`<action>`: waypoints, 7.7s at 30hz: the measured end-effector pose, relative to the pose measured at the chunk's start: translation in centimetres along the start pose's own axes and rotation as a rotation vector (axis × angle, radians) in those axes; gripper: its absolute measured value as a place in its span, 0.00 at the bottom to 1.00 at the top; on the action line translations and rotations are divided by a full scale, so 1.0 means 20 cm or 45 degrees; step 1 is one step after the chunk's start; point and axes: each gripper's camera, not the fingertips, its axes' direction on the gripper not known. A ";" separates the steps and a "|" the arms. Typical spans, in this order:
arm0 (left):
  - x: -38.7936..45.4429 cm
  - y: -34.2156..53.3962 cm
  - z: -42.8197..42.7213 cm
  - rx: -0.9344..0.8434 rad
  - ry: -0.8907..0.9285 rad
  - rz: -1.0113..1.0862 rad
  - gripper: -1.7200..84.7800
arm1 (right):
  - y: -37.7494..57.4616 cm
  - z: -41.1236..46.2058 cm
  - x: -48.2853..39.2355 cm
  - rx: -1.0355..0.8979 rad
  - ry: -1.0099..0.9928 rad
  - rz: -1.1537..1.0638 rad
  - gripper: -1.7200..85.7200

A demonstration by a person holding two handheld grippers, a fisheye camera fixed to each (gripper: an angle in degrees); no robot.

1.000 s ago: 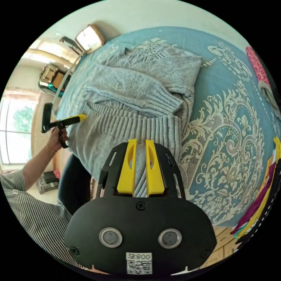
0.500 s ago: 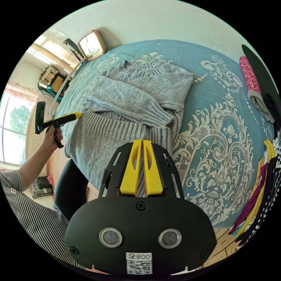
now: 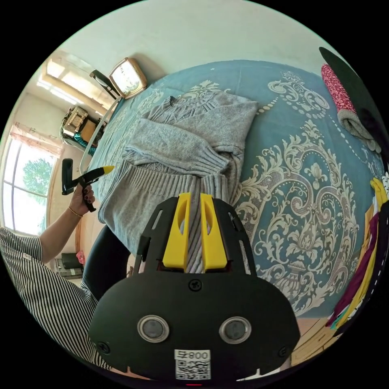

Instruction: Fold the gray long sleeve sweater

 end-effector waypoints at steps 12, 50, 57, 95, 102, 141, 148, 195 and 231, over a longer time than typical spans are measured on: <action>-0.06 0.08 0.08 -0.157 -0.204 -0.037 0.03 | 0.03 0.20 0.09 -0.064 0.187 0.066 0.06; -0.75 1.38 -0.16 -0.071 0.391 -0.474 0.06 | 1.08 0.86 0.62 0.016 -0.640 0.400 0.08; -0.79 1.55 -0.29 0.023 0.480 -0.437 0.05 | 1.03 0.89 0.56 -0.016 -0.681 0.316 0.05; -1.26 2.36 0.05 0.056 0.822 -0.803 0.19 | 1.26 1.91 0.37 0.041 -0.940 0.744 0.15; -1.28 2.34 0.13 0.052 0.882 -0.837 0.14 | 1.24 2.10 0.35 0.177 -1.045 0.848 0.15; -0.82 2.51 -0.65 0.171 0.845 -0.644 0.08 | 2.01 1.49 0.28 0.273 -1.042 0.582 0.05; -0.78 2.07 -0.71 0.220 0.854 -0.509 0.09 | 1.84 1.34 0.40 0.363 -1.100 0.524 0.05; -0.81 -0.47 -0.06 0.190 0.663 -0.488 0.10 | -0.14 0.44 1.13 0.295 -1.000 0.618 0.06; 0.37 -0.80 0.19 -0.225 -0.375 0.336 0.02 | -0.16 -0.80 0.15 0.081 0.132 -0.067 0.02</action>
